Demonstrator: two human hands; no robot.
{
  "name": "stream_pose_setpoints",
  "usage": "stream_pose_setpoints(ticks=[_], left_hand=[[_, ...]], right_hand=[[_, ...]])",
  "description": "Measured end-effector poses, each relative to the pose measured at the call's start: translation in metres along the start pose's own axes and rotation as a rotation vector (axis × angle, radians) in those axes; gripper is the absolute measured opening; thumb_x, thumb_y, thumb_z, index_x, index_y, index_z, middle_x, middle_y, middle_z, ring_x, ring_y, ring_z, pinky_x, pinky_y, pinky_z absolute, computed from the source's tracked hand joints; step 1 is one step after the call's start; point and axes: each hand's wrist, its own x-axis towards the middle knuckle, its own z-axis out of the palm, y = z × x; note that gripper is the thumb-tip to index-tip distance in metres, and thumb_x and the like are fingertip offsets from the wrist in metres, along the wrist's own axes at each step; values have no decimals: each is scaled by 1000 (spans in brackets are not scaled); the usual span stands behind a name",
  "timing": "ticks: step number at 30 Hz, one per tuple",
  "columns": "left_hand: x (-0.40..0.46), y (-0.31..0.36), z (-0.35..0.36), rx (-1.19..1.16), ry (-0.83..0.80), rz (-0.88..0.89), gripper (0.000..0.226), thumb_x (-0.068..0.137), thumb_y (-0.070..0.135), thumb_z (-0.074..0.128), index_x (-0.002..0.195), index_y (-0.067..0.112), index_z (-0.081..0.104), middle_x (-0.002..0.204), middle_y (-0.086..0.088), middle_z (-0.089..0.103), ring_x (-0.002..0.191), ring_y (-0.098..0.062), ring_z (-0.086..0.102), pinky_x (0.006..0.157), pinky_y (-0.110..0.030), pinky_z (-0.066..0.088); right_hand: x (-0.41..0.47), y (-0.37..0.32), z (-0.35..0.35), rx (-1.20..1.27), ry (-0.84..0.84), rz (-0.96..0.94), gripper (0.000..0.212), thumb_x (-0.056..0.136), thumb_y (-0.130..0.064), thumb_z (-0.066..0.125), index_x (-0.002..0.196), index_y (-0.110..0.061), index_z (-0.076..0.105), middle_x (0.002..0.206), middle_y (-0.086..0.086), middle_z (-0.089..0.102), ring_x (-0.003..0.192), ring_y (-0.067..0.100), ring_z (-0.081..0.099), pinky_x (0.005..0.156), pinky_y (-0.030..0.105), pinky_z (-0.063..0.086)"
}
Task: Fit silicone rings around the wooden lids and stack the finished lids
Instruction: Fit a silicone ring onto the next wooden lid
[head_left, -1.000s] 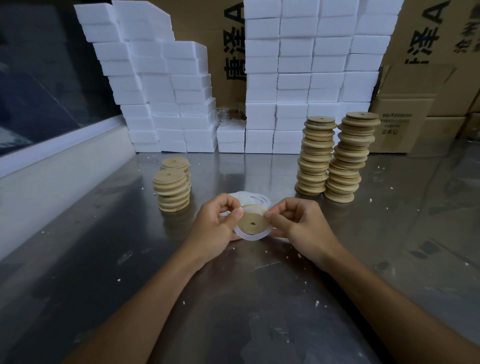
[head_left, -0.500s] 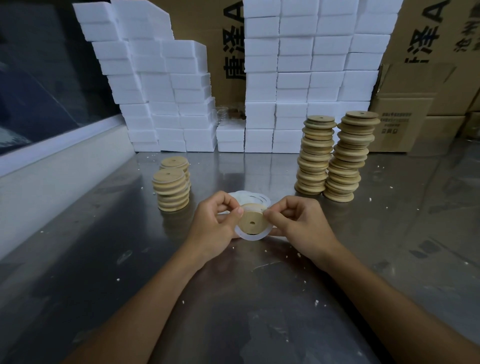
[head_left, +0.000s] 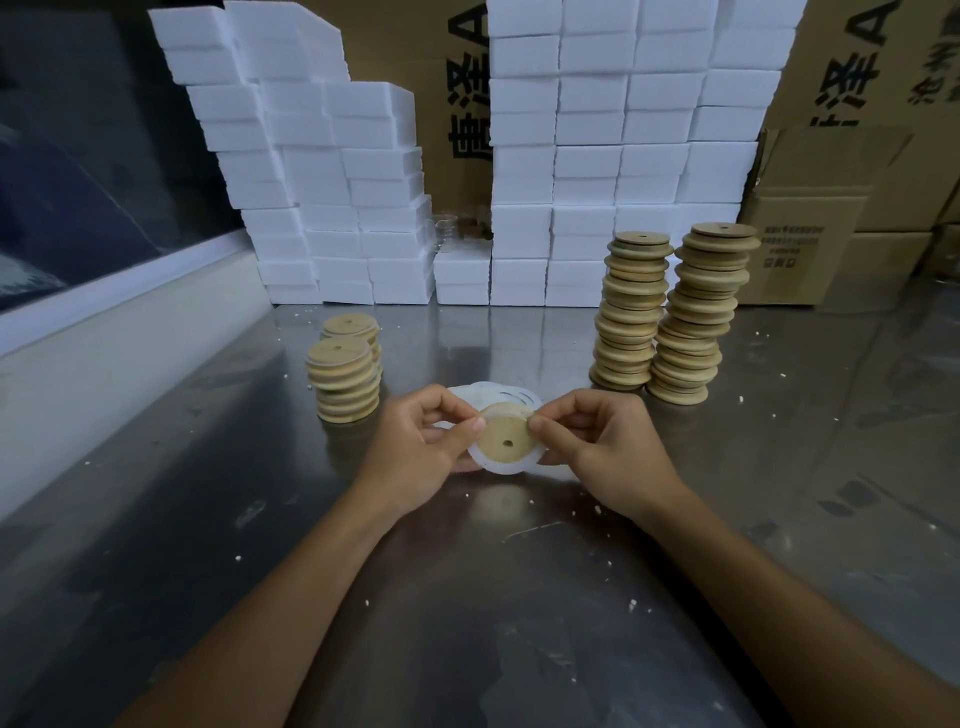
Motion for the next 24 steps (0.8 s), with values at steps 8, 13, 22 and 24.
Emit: stream_pose_setpoints(ticks=[8,13,22,24], left_hand=[[-1,2,0,77,-20,78,10,83,-1,71,77,3,64,76,-2,68,67,-16,68,59,-31,59],[-1,4,1,163,-55,213,11,83,4,73,78,13,70,74,8,69,69,-4,66,63,-20,54],[-3,4,7,55,70,87,19,82,0,73,71,14,69,65,7,70,59,-6,67,58,-22,55],[-3,6,8,-67,122,47,18,83,-2,71,70,11,67,63,7,70,58,-5,66,57,-18,52]], right_hand=[[2,3,1,-58,-22,-63,4,87,-3,72,89,-2,75,82,9,77,75,17,74,71,25,60],[1,3,5,-83,-61,-95,4,87,-5,72,89,-4,76,81,7,77,76,22,75,75,35,62],[-5,0,10,-33,-75,-11,8,88,-9,72,92,-1,73,88,12,76,80,28,74,66,34,62],[-6,-2,12,68,-49,53,14,89,-8,71,92,5,70,88,22,74,80,35,73,63,33,62]])
